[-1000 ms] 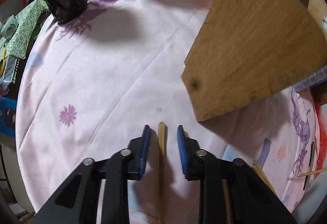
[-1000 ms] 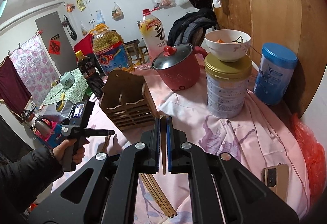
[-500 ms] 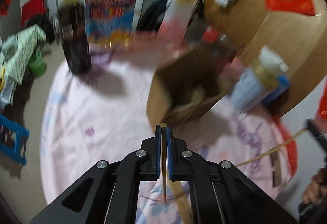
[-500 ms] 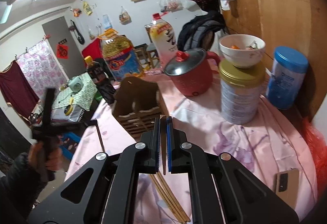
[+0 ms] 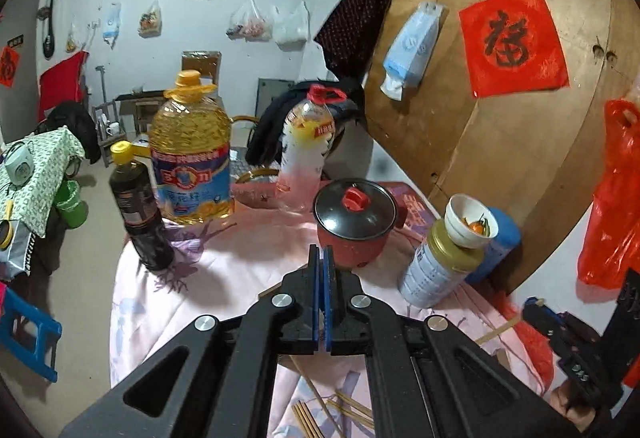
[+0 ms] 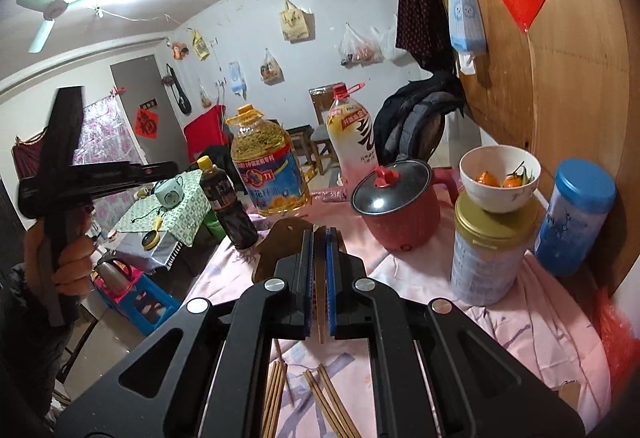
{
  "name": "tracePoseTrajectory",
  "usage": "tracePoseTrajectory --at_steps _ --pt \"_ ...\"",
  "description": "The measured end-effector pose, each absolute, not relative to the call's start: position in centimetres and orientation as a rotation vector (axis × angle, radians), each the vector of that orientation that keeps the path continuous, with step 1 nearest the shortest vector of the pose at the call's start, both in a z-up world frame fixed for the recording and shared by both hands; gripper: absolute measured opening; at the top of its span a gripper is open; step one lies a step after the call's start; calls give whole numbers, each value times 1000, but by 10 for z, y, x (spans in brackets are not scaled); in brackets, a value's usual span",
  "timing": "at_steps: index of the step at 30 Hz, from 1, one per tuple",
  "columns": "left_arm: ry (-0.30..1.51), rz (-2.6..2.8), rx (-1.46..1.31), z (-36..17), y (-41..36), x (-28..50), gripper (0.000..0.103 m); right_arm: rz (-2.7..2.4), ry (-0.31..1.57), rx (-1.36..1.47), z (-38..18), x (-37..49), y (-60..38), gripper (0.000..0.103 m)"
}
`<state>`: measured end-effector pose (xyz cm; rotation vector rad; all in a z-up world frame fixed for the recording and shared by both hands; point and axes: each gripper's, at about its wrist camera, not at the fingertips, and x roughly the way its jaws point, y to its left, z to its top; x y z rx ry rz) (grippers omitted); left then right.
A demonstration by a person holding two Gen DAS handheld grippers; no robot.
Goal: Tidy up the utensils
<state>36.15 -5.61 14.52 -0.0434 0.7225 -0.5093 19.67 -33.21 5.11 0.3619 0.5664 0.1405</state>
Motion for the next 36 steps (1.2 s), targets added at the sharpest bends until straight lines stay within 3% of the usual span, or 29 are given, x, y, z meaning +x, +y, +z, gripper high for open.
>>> tracePoseTrajectory --at_steps 4,6,8,13,18,23,26,36 --pt "863 -541 -90 96 -57 374 4 121 601 379 40 194 -338 7" --pt "916 -534 -95 70 -54 373 24 112 622 394 33 194 -342 7" --pt "999 -526 -122 33 -51 369 38 105 634 409 27 195 -346 7" --pt "1215 -458 -161 -66 -49 368 38 97 658 426 16 198 -348 7" --pt "1302 -319 -171 -134 -46 381 36 99 681 399 11 200 -346 7" --pt "1316 -265 -186 -155 -50 391 37 93 697 386 7 198 -349 7" --pt "1304 -247 -170 -156 -58 393 42 88 707 394 2 199 -353 7" --pt "1256 -182 -129 -160 -76 406 40 101 724 429 -12 207 -367 7"
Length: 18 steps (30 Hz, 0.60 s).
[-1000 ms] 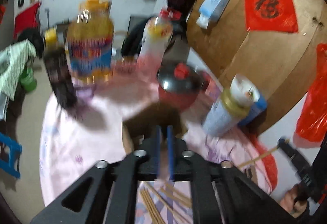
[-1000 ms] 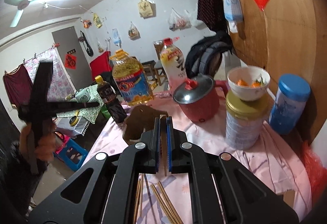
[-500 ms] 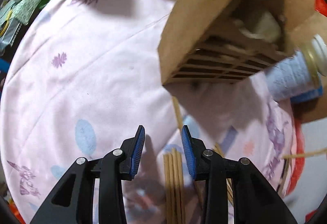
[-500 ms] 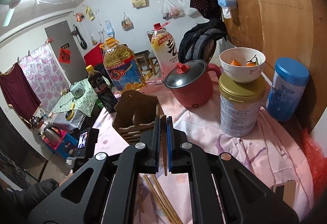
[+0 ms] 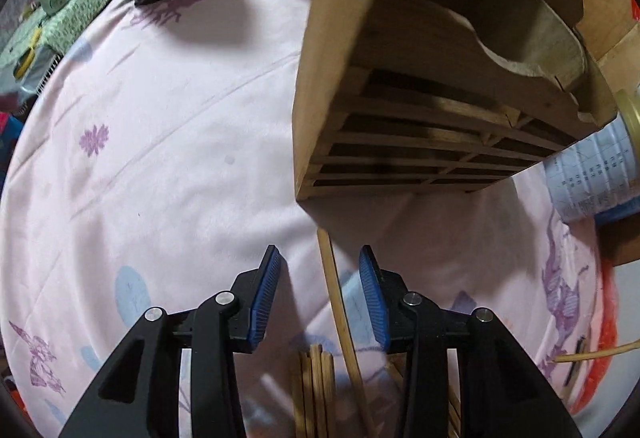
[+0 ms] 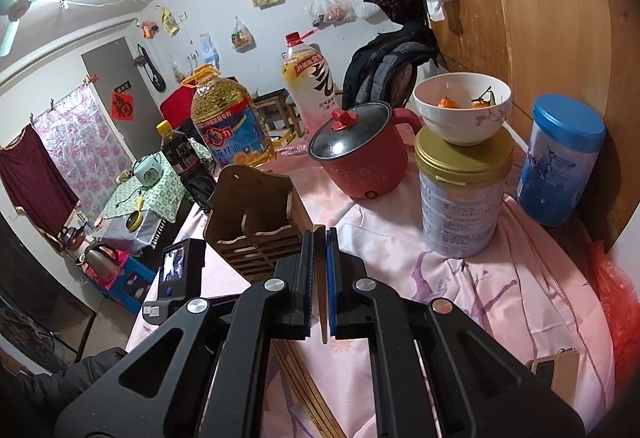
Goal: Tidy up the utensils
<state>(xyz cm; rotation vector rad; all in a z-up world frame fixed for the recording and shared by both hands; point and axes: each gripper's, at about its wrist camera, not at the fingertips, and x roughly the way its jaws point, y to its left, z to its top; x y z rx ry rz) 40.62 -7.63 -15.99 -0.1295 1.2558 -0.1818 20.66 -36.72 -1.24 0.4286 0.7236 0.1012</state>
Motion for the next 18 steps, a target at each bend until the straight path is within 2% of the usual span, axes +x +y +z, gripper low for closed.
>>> tracePoseTrajectory --at_steps 2,5,13,18 --pt "1247 -176 -116 -160 -79 406 40 106 725 442 -15 208 -369 7" --pt "1237 -184 -116 -161 -78 403 8 107 728 455 -18 208 -371 7" --pt "1194 -244 -105 -151 -90 380 6 102 735 467 -21 201 -375 7" --pt "1107 -301 -139 -95 -77 359 6 113 707 471 -14 198 -376 7"
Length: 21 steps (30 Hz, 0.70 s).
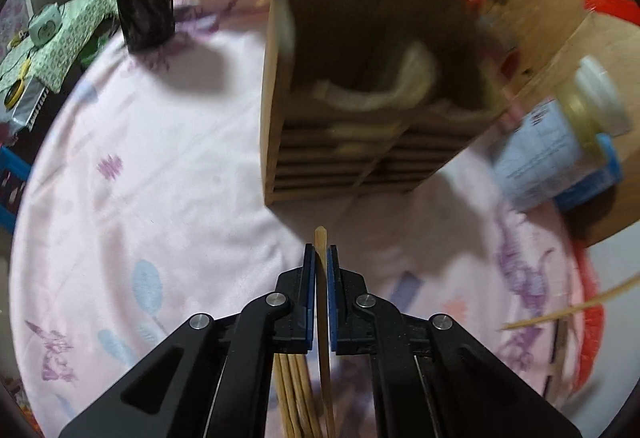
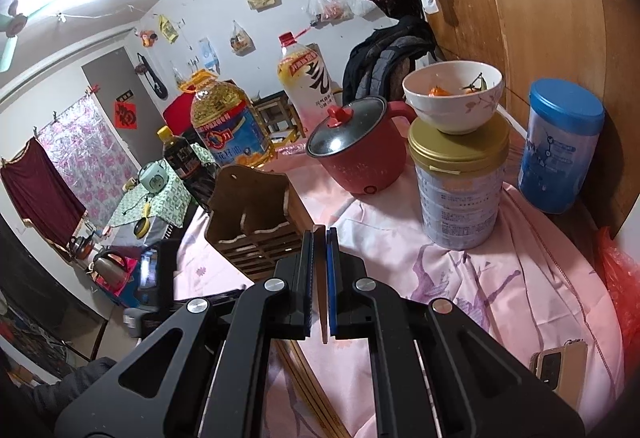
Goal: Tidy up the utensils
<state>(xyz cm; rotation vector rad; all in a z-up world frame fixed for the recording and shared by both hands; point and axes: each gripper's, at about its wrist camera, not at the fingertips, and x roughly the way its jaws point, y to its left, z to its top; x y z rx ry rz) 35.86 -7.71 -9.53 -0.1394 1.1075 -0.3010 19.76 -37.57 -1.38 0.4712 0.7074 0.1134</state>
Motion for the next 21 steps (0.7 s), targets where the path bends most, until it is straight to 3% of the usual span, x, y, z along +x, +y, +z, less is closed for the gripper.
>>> tracePoseTrajectory --at_steps 17,21 --pt "671 -367 -125 150 -74 347 6 222 555 368 56 230 -347 7" --pt "578 -326 -88 184 -76 360 6 237 518 344 71 256 -341 7"
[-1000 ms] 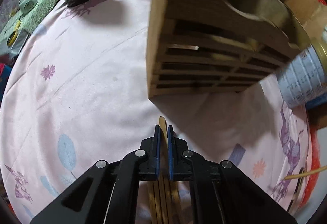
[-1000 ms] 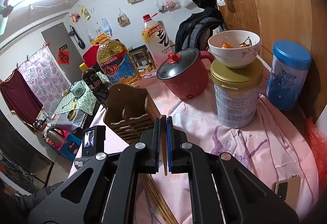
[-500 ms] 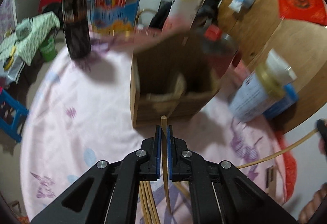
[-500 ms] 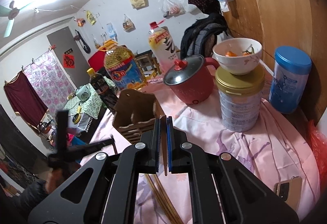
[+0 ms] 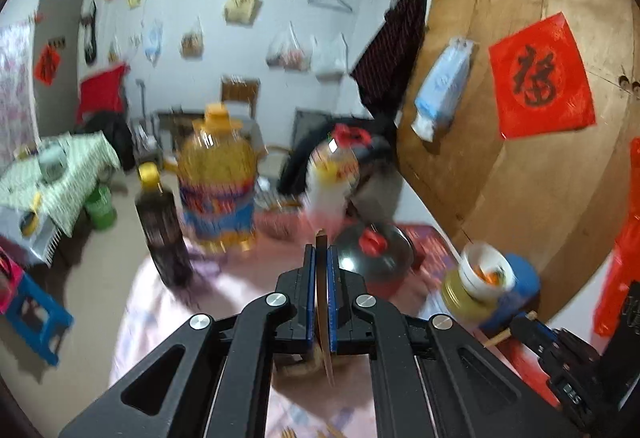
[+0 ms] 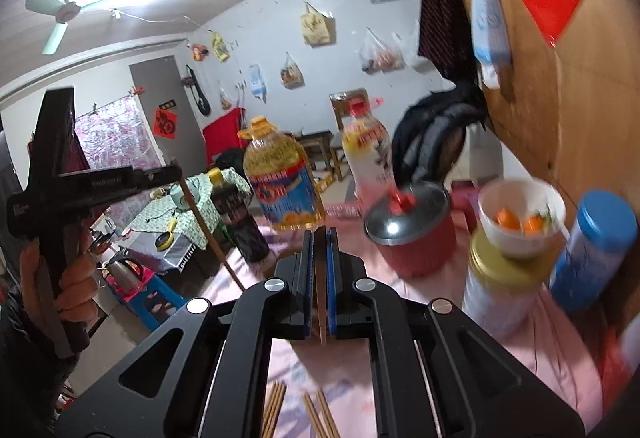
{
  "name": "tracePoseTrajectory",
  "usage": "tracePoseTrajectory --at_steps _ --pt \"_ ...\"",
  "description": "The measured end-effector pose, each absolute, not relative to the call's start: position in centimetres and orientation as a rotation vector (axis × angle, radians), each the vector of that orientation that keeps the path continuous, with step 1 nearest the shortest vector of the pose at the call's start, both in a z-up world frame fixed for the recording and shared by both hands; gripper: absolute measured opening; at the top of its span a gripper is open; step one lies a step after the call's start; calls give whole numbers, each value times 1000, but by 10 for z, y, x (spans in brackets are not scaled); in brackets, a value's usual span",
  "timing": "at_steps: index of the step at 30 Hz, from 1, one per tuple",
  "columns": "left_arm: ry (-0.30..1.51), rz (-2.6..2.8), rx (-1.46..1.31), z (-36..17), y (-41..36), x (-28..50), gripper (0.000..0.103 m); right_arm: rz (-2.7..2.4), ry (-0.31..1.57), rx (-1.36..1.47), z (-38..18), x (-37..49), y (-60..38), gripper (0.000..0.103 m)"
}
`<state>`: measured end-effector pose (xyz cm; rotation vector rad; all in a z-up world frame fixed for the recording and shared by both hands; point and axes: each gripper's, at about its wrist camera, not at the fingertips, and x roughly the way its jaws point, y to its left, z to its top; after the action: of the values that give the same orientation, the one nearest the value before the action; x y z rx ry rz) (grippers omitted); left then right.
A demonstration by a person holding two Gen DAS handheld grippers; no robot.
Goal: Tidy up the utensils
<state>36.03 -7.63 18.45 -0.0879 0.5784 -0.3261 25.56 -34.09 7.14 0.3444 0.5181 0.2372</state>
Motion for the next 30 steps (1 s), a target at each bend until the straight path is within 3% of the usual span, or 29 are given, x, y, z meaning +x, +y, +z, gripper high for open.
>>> tracePoseTrajectory --at_steps 6,13,15,16,18,19,26,28,30 --pt "536 -213 -51 159 -88 392 6 242 518 310 69 293 -326 7" --pt "625 -191 -103 90 -87 421 6 250 572 295 34 329 -310 7" --pt "652 -198 -121 78 -82 423 8 249 608 303 23 337 -308 11" --pt "658 -200 -119 76 -81 422 10 249 621 316 20 340 -309 12" --pt "662 -190 -111 74 -75 418 29 248 629 332 20 341 -312 12" --pt "658 -182 -111 74 -72 418 34 238 625 328 22 340 -313 12" --pt "647 -164 -118 81 -46 392 48 185 589 335 42 307 -322 15" --pt "654 -152 -115 82 -40 380 55 174 585 346 44 295 -323 18" --pt "661 -145 -117 82 -33 369 71 162 583 356 45 279 -322 22"
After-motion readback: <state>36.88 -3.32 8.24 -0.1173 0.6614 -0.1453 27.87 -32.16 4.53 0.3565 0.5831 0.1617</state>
